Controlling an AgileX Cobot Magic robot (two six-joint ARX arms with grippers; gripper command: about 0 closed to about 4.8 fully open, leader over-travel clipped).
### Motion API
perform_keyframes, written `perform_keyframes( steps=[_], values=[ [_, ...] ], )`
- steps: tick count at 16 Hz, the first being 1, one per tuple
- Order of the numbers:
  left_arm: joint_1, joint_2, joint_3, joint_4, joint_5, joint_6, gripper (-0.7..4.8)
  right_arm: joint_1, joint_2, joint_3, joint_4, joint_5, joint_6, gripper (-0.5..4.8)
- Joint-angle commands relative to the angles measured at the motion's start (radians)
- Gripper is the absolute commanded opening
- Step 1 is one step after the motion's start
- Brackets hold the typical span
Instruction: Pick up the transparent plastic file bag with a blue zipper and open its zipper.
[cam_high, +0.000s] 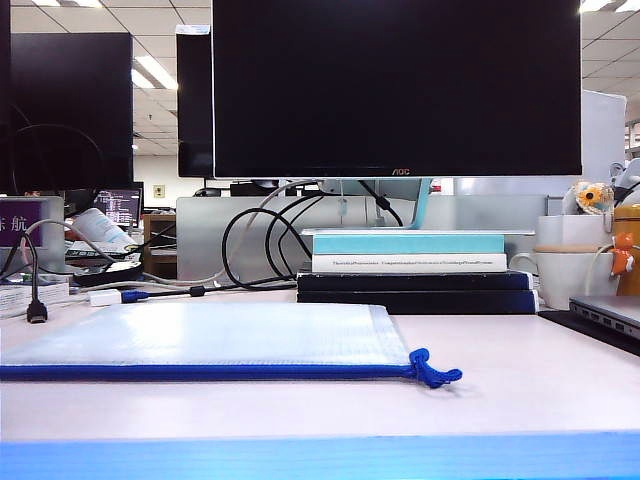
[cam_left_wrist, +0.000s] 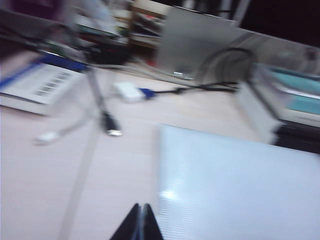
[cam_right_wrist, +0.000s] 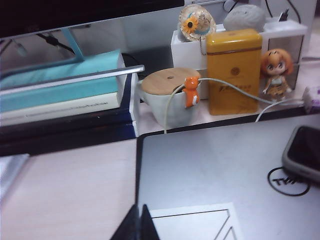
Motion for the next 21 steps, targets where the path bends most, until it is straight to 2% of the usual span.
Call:
perform_keyframes(
  steps=[1,5,6,8,9,10,11,14,17,19,20,21],
  values=[
    [-0.001,-0.004,0.007,0.016,0.039,-0.017,0.16,0.000,0.000,-0.004,0.044,-0.002,0.038,-0.06],
    [0.000,-0.004,0.006,0.050,0.037,-0.026,0.18,0.000,0.000,-0.004,0.070,0.000,0.037,-0.06],
    [0.000,-0.004,0.007,0.109,0.053,-0.103,0.18,0.001,0.000,-0.004,0.074,-0.004,0.046,-0.06],
    [-0.001,-0.004,0.012,0.193,0.111,-0.183,0.15,0.001,0.000,0.004,0.093,-0.029,0.103,-0.06],
    [0.000,-0.003,0.037,0.156,0.110,-0.222,-0.06,0.001,0.000,0.016,0.116,-0.020,0.180,-0.06],
    [0.000,-0.003,0.070,0.092,0.096,-0.219,-0.06,-0.002,0.000,0.036,0.141,-0.015,0.237,-0.06],
    [-0.001,-0.002,0.155,0.002,0.077,-0.142,-0.06,-0.007,0.005,0.097,0.143,-0.013,0.235,-0.06],
    [-0.001,0.025,0.264,0.014,0.016,-0.085,-0.06,-0.006,0.076,0.191,0.145,0.012,0.232,-0.06],
    [-0.001,0.084,0.364,0.016,0.010,-0.023,-0.06,-0.006,0.224,0.278,0.147,-0.017,0.207,-0.06],
    [-0.001,0.170,0.456,0.003,0.010,0.050,-0.06,-0.006,0.397,0.379,0.148,-0.121,0.138,-0.06],
    [-0.001,0.231,0.505,-0.009,0.010,0.094,-0.06,-0.005,0.483,0.428,0.161,-0.180,0.061,-0.06],
    [-0.001,0.302,0.549,-0.017,0.011,0.132,-0.06,-0.005,0.597,0.478,0.201,-0.270,-0.091,-0.06]
  ],
)
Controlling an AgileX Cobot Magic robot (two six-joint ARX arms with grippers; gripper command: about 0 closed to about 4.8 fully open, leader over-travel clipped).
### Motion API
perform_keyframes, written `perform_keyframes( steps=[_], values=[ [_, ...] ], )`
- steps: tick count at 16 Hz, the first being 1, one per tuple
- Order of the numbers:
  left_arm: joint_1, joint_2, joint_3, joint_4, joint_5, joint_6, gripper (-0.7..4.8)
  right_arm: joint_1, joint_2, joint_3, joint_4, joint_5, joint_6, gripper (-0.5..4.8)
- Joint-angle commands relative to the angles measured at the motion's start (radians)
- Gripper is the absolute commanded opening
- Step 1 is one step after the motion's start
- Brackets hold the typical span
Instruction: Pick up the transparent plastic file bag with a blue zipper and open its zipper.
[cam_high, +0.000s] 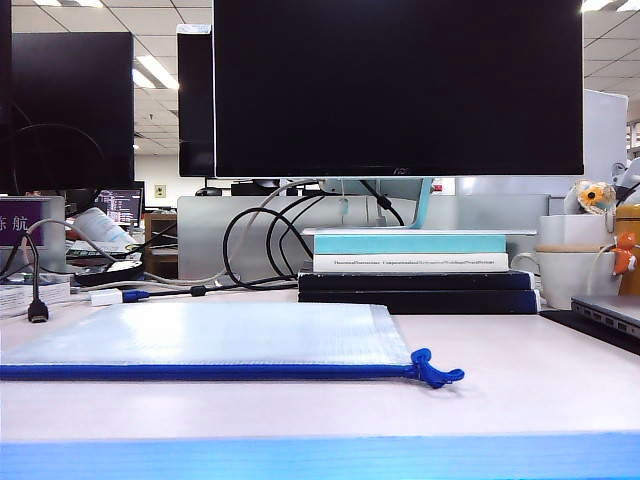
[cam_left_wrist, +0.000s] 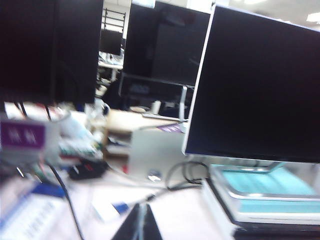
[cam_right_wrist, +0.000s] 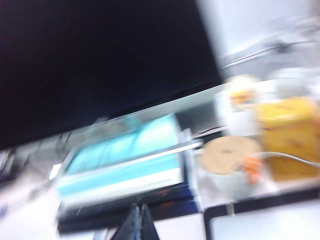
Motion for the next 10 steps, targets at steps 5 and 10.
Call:
perform_keyframes(
  steps=[5,10],
  values=[
    [-0.003,0.259,0.100,0.000,-0.022,0.191,-0.06,-0.001,0.569,0.280,0.027,-0.458,-0.208,-0.06],
    [-0.003,0.458,0.253,-0.069,0.033,0.229,1.20,-0.042,0.850,0.459,-0.060,-0.716,-0.132,-0.05]
  ],
)
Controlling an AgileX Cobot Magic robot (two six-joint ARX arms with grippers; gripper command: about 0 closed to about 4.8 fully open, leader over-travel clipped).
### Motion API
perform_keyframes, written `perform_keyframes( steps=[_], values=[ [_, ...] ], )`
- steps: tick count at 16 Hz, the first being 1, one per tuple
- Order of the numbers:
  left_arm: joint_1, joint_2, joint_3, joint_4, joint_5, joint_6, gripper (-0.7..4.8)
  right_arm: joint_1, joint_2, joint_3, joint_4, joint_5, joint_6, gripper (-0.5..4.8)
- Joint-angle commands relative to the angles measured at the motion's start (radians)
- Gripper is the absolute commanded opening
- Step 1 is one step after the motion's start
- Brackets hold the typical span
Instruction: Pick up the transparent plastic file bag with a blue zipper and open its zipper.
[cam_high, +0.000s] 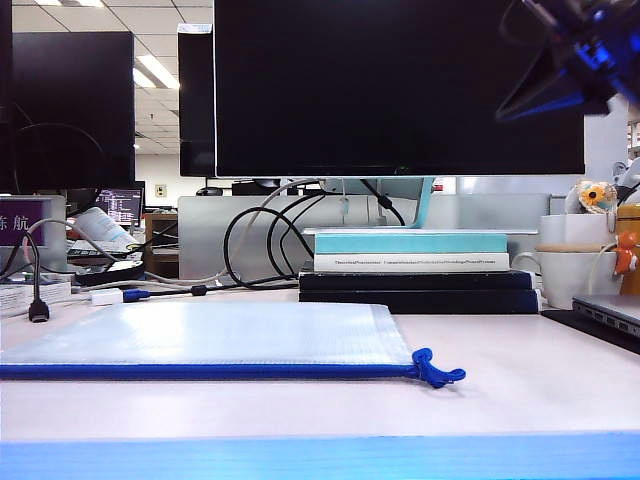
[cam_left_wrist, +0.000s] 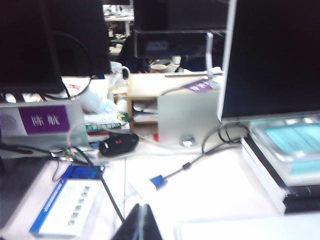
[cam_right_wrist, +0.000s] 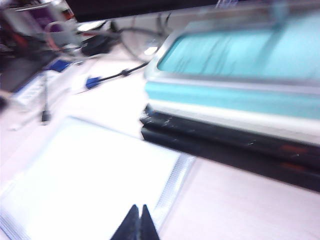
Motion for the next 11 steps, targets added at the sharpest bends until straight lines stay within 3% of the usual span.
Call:
perform_keyframes(
  steps=[1,2,3,4,5,7,8,9,11],
  values=[
    [-0.002,0.133,0.122,-0.074,0.157,0.029,3.56,-0.013,0.106,0.073,-0.026,-0.127,0.022,-0.01],
    [-0.009,0.163,0.143,-0.074,0.186,0.029,4.02,-0.013,0.126,0.077,-0.036,-0.148,0.036,0.01],
    [-0.024,0.181,0.156,-0.073,0.177,0.029,4.01,-0.013,0.145,0.080,-0.043,-0.167,0.040,0.19],
    [-0.056,0.198,0.159,-0.064,0.161,0.029,4.00,-0.019,0.182,0.088,-0.069,-0.212,0.041,0.74],
    [-0.106,0.215,0.158,-0.050,0.129,0.031,3.94,-0.030,0.226,0.093,-0.084,-0.275,0.061,1.12],
    [-0.258,0.273,0.158,-0.048,0.013,0.094,3.62,-0.047,0.315,0.101,-0.144,-0.377,0.111,1.22],
    [-0.333,0.307,0.158,-0.057,-0.006,0.093,3.62,-0.053,0.347,0.101,-0.159,-0.413,0.121,1.62],
    [-0.420,0.358,0.158,-0.058,-0.022,0.089,3.62,-0.056,0.372,0.101,-0.174,-0.435,0.121,2.14],
    [-0.490,0.428,0.158,-0.034,-0.106,0.087,3.62,-0.056,0.383,0.101,-0.192,-0.435,0.121,2.22]
  ],
)
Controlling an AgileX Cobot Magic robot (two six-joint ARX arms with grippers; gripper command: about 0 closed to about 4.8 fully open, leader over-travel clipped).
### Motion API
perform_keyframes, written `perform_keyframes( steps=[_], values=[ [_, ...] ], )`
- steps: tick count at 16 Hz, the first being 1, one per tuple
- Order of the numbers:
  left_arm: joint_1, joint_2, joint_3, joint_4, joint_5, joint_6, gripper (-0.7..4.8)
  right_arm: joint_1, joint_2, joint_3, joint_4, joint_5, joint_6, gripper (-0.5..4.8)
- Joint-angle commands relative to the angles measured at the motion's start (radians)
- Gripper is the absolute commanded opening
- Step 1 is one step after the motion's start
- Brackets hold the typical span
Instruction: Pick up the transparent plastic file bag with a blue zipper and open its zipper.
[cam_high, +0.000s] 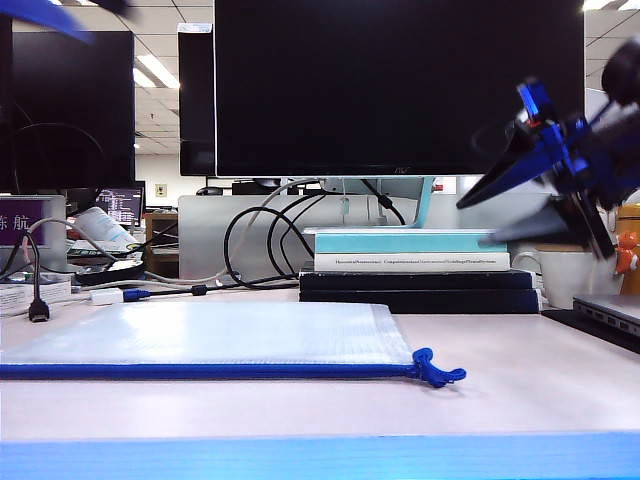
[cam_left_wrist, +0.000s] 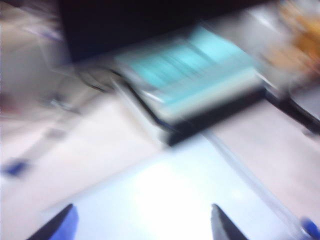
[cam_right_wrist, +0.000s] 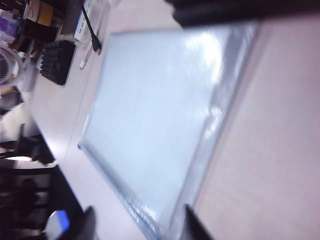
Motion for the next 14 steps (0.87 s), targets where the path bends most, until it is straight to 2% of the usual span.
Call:
perform_keyframes(
  steps=[1,3,6,8,9,13,14],
  values=[
    [-0.092,0.094,0.002,0.043,-0.119,-0.023,3.62,0.000,0.002,0.006,-0.028,-0.017,0.000,2.22],
    [-0.137,0.170,0.002,0.048,-0.145,-0.016,3.62,0.009,0.003,0.006,-0.073,-0.003,-0.001,2.21],
    [-0.201,0.251,0.002,0.129,-0.122,-0.040,3.62,0.043,0.005,0.006,-0.119,0.069,-0.018,2.21],
    [-0.211,0.292,0.000,0.192,-0.025,-0.068,3.55,0.053,0.053,0.006,-0.118,0.061,-0.015,2.21],
    [-0.213,0.293,-0.005,0.182,-0.082,-0.041,3.37,0.063,0.087,0.006,-0.122,0.038,-0.010,2.21],
    [-0.213,0.293,-0.006,0.191,-0.118,-0.031,3.36,0.126,0.116,0.006,-0.127,0.043,-0.008,2.21],
    [-0.213,0.293,-0.006,0.192,-0.124,-0.032,3.36,0.175,0.117,0.006,-0.127,0.084,-0.010,2.21]
  ],
)
